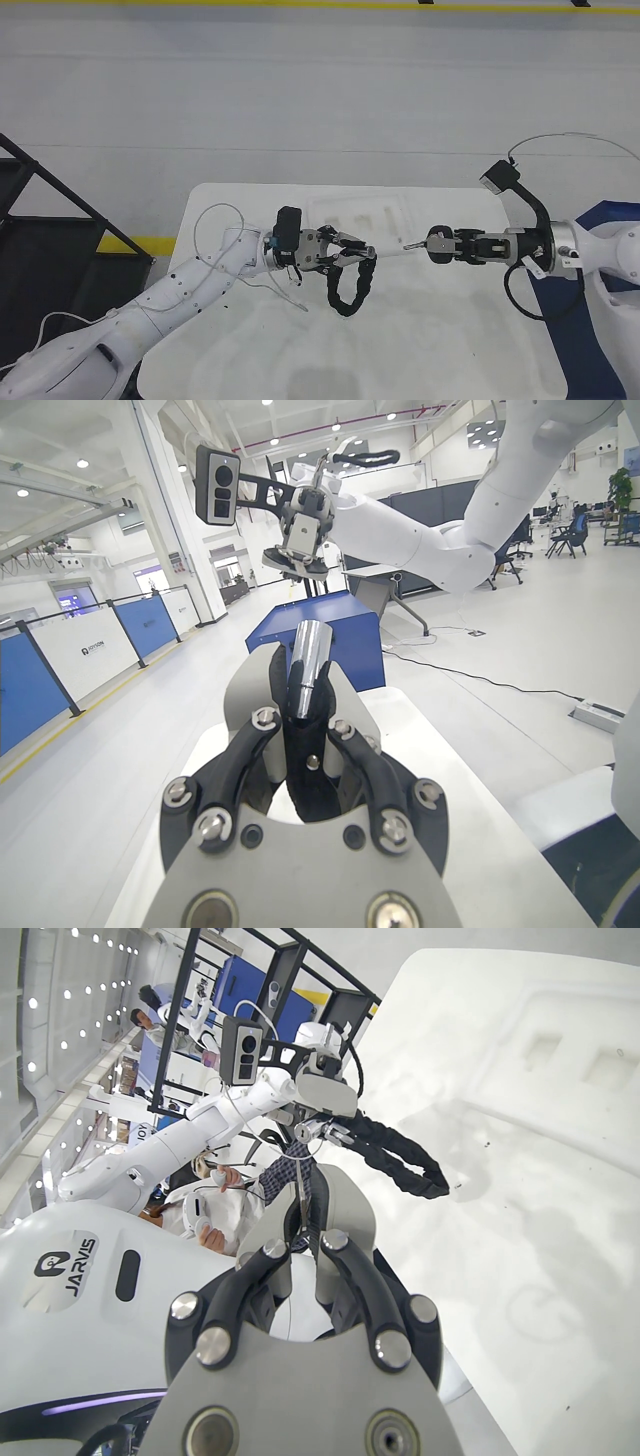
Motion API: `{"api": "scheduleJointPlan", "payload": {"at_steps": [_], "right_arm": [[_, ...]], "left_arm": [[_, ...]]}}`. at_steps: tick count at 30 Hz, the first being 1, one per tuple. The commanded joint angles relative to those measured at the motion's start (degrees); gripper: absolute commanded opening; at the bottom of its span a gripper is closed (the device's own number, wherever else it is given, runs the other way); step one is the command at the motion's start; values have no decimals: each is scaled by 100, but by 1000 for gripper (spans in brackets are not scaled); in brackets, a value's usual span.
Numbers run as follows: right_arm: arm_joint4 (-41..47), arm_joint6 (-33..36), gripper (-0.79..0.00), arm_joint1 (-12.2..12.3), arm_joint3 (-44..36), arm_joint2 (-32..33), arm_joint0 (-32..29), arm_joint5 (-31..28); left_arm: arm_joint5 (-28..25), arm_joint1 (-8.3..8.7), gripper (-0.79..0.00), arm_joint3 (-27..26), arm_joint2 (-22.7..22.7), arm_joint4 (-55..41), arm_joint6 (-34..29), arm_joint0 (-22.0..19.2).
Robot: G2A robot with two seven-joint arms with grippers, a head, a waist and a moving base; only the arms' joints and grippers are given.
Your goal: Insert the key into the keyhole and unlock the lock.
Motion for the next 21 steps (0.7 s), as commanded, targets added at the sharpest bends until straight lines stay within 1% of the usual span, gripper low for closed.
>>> {"api": "scheduleJointPlan", "payload": {"at_steps": [1, 5, 10, 15, 21], "right_arm": [[-97, -1, -785, 24, -186, 78, -30, 127], [-849, 87, -785, 106, -633, 192, -107, 384], [-1181, 19, -785, 154, -975, 167, -200, 492], [-1337, -247, -785, 181, -1239, 187, -359, 531], [-1692, -335, -785, 227, -1482, 150, -488, 471]], "left_arm": [[320, -77, -785, 35, 46, 292, 246, -15], [868, -303, -785, 262, 220, 733, 779, -70], [1188, -620, -785, 668, 409, 850, 1285, -182], [1284, -889, -785, 1046, 502, 812, 1417, -289], [1317, -1128, -785, 1380, 546, 794, 1399, -336]]}}
